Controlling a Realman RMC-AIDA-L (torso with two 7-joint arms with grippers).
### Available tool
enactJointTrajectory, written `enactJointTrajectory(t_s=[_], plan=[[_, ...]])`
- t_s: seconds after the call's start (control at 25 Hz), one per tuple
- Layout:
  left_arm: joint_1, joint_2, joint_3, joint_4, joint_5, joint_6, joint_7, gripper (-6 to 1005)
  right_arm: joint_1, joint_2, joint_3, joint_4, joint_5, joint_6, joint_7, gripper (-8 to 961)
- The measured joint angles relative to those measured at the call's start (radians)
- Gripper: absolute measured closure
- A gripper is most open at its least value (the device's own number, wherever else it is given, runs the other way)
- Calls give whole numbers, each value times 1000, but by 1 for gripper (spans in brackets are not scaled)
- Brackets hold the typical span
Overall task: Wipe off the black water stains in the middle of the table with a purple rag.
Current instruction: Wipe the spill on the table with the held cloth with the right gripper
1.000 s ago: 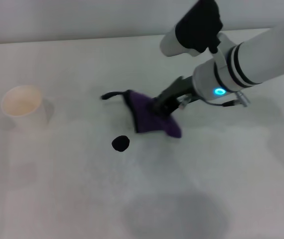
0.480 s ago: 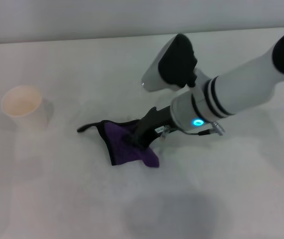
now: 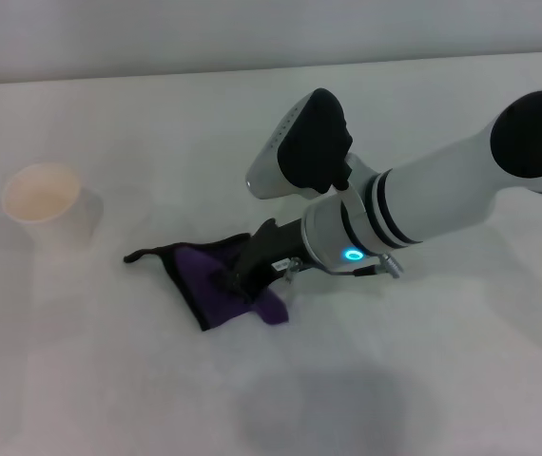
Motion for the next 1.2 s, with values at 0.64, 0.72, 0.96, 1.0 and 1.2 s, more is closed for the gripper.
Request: enactJointTrajectory(t_s=[0.64, 0.72, 0.96, 1.0, 1.2], plan=[[-3, -3, 1, -8, 4, -6, -2, 108, -6, -8, -69, -51, 138, -250, -114, 858], [-1, -3, 1, -8, 4, -10, -2, 108, -15, -9, -67, -56, 138, -286, -121, 858], [1, -3, 1, -6, 4, -11, -3, 109, -29, -9, -67, -56, 146, -292, -123, 858], [1, -3, 1, -6, 4, -11, -3, 109, -30, -9, -67, -54, 147, -280, -123, 858], [-5, -2, 1, -4, 4, -11, -3, 109, -23, -1, -85, -25, 171, -161, -123, 857]])
